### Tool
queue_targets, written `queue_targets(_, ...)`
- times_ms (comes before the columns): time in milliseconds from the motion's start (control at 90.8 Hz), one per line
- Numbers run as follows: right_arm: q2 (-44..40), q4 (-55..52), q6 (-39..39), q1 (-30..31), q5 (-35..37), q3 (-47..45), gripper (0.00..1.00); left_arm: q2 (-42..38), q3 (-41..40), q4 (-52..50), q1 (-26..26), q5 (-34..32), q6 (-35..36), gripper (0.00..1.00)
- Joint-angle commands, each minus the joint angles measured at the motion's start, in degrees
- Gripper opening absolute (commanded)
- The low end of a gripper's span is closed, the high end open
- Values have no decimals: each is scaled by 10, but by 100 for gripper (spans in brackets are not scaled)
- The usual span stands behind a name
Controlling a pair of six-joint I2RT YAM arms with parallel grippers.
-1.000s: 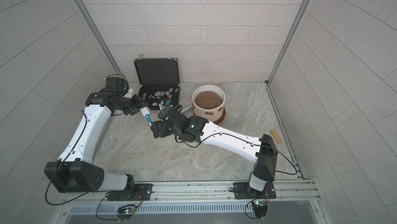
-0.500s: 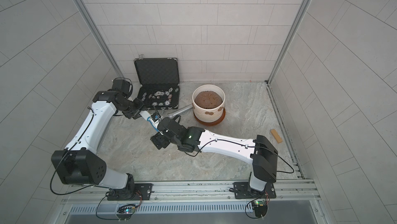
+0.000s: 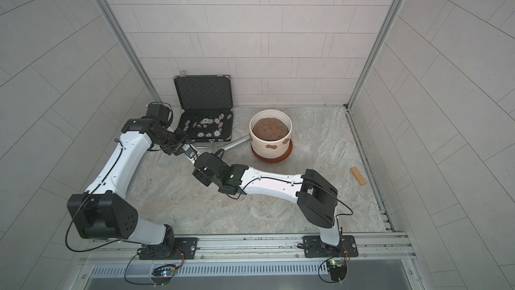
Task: Scrub the dried mud off the ceramic pot
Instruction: Pick up the brush from the center of the board.
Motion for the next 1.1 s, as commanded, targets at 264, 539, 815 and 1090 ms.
queue_targets(264,22,15,-46,-3,7,45,46,-9,-17,5,2,11,-7,26)
queue_targets(539,28,-5,-55,-9,-1,47,24,-20,-23,7,2,20,-13,27)
queue_targets(815,22,-26,-71,-12,-3,37,28,-36,-34,10,2,38,-17,27)
queue_targets(1090,25,-36,-70,-13,-7,43,18,-33,-37,13,2,41,-17,28)
